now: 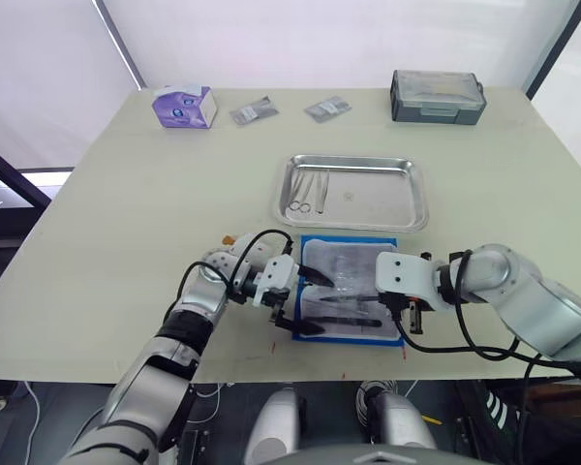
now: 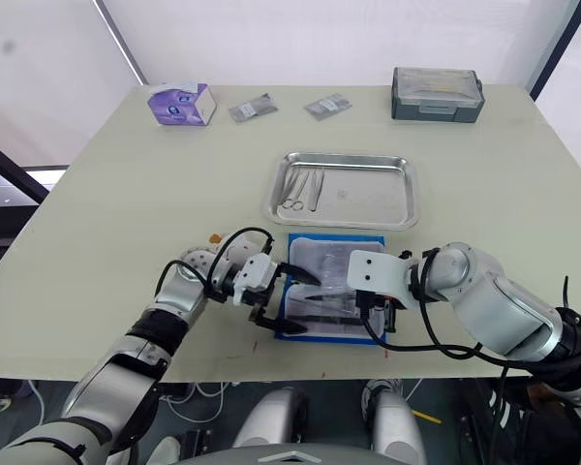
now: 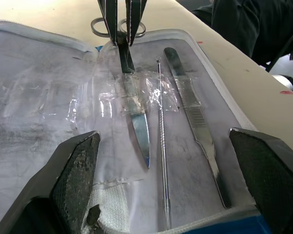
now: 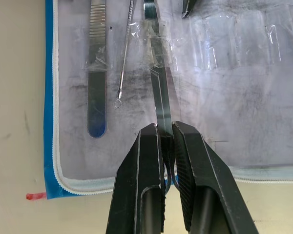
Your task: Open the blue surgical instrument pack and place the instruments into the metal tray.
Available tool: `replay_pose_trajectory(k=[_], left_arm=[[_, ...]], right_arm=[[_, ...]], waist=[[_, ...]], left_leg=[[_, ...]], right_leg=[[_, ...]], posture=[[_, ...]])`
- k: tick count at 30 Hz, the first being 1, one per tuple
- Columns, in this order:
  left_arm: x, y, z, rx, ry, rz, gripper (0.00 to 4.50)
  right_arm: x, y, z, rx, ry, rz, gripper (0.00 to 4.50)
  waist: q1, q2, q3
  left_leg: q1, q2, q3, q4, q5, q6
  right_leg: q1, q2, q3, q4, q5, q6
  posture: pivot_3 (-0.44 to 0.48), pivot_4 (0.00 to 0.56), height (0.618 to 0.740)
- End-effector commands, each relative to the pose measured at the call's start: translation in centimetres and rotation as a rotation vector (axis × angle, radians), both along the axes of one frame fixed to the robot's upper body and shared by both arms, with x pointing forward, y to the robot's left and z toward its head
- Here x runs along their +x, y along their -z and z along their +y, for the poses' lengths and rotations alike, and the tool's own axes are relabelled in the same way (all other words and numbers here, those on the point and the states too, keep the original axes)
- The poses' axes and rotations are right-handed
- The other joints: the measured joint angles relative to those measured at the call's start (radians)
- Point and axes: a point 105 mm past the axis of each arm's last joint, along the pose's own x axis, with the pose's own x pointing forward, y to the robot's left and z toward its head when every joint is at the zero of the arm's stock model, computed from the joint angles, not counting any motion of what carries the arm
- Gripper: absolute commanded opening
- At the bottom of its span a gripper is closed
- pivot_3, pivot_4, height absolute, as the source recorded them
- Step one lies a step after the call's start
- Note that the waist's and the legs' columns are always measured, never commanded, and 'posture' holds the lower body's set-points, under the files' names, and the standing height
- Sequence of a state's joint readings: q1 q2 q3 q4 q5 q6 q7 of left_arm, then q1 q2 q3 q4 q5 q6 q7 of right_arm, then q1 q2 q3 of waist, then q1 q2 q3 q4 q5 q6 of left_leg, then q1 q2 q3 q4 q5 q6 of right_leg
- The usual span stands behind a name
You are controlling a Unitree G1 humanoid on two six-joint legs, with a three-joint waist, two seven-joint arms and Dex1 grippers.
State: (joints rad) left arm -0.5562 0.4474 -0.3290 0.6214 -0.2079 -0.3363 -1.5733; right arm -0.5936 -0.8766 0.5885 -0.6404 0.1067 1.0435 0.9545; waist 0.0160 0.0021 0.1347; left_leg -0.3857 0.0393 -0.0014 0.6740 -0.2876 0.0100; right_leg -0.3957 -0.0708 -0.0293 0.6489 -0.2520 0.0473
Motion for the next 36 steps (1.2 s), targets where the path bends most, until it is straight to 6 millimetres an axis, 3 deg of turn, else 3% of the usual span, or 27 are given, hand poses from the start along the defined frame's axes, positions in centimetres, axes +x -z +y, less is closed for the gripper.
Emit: replay_pose_trajectory(k=[1,18,29,36], left_arm=[[-2.4,4.7,1.0,0.199,0.031,0.161,4.50],[-2.8,5.3,1.0,0.221,0.019,0.193,4.50],[-2.7,5.3,0.8,0.213,0.013,0.192,4.50],[-2.8,5.4,0.8,0.211,0.013,0.196,4.50]], right_arm=[[-0.3,-1.7,0.8,0.023,-0.053,-0.061,0.07],[-0.5,-2.5,0.5,0.009,-0.061,-0.065,0.07],[-0.7,-2.7,-2.1,-0.019,-0.022,-0.036,0.07],[-1.1,-3.3,-5.1,-0.018,0.038,-0.011,0.07]], waist=[[0.000,0.000,0.000],[0.000,0.000,0.000],[0.001,0.000,0.000],[0.001,0.001,-0.001]], left_leg=[[0.000,0.000,0.000,0.000,0.000,0.000],[0.000,0.000,0.000,0.000,0.000,0.000],[0.000,0.000,0.000,0.000,0.000,0.000],[0.000,0.000,0.000,0.000,0.000,0.000]], right_leg=[[0.000,0.000,0.000,0.000,0.000,0.000],[0.000,0.000,0.000,0.000,0.000,0.000],[0.001,0.000,0.000,-0.001,0.000,0.000],[0.001,0.000,0.000,-0.002,0.000,0.000]], posture=[[0.000,0.150,0.727],[0.000,0.150,0.727],[0.000,0.150,0.727],[0.000,0.150,0.727]])
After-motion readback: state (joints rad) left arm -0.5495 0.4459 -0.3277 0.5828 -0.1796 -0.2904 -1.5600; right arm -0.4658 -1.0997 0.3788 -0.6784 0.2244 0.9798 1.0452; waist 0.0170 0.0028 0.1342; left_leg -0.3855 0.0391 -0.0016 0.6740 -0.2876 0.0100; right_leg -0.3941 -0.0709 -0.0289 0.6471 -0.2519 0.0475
